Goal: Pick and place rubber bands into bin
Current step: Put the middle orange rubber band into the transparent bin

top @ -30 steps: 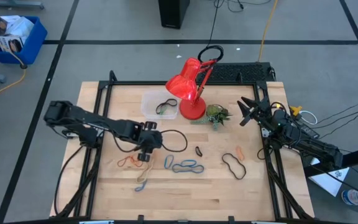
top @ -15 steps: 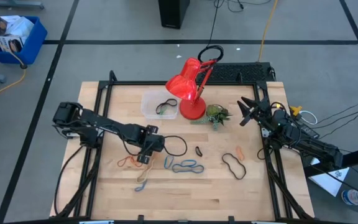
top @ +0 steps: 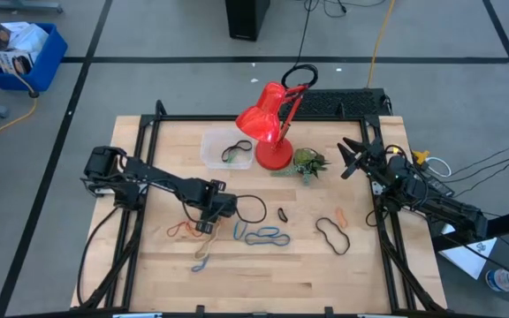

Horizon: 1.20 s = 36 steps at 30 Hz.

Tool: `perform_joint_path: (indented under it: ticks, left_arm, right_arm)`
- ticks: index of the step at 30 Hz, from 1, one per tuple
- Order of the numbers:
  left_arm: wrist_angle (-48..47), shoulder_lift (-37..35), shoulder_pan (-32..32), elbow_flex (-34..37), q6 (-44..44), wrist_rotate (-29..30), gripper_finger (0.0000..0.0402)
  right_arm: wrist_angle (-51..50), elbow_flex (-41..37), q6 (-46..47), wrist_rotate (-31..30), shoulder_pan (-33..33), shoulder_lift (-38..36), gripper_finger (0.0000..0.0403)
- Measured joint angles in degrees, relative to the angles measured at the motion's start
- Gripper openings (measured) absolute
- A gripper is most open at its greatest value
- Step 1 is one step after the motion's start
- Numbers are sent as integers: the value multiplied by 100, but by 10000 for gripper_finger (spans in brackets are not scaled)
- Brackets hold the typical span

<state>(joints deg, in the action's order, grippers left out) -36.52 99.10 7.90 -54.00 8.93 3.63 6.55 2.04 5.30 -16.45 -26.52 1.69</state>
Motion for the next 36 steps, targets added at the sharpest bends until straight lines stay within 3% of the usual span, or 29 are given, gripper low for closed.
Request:
perform_joint_path:
  ticks: [15,27,36]
  left_arm:
    - [69,16,-250,17,-186,-522,9]
    - [299,-169,-355,54,-500,-542,7]
    - [207,-1307,-439,33,-715,-98,3]
  right_arm:
    - [0,-1,0,0,0,0,141]
    - [0,-1,0,0,0,0,141]
    - [2,-2,0,3,0,11,141]
